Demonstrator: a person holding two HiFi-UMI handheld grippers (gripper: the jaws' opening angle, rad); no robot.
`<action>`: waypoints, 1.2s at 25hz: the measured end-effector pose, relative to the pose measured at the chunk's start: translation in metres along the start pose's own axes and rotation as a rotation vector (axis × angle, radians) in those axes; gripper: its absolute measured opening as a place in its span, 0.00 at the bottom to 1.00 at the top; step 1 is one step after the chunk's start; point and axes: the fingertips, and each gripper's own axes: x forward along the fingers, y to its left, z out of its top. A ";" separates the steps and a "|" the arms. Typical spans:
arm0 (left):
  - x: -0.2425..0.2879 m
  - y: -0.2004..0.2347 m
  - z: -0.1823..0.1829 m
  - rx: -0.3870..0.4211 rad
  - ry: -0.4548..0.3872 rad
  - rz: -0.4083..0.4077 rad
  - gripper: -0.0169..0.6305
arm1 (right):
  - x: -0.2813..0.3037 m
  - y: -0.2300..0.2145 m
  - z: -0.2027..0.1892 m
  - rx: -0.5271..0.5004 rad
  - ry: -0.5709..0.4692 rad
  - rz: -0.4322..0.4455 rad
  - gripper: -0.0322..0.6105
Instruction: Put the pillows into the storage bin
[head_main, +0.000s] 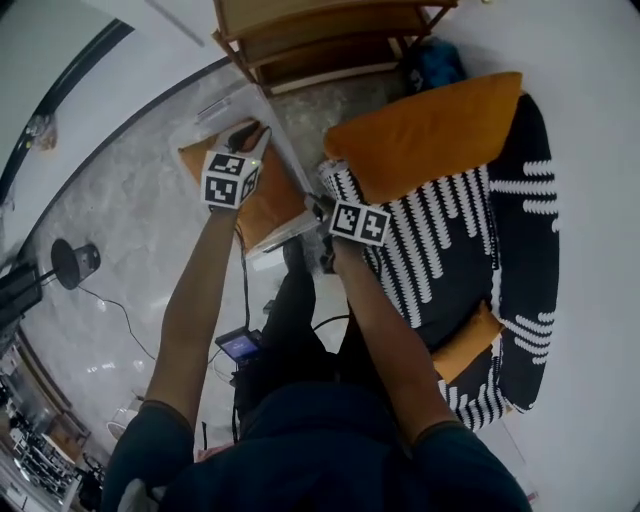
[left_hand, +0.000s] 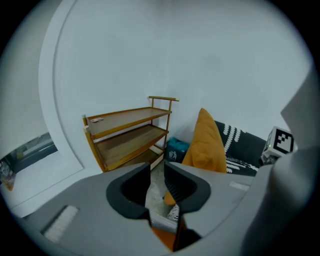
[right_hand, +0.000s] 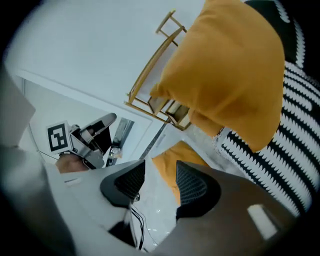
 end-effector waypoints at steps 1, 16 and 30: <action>0.005 -0.013 0.007 -0.006 -0.009 -0.009 0.16 | -0.013 -0.004 0.013 -0.013 -0.020 0.003 0.32; 0.067 -0.173 -0.009 -0.414 -0.063 -0.026 0.24 | -0.221 -0.120 0.243 -0.396 -0.259 -0.112 0.38; 0.135 -0.257 -0.078 -0.654 -0.056 0.039 0.60 | -0.270 -0.255 0.385 -0.872 0.013 -0.291 0.57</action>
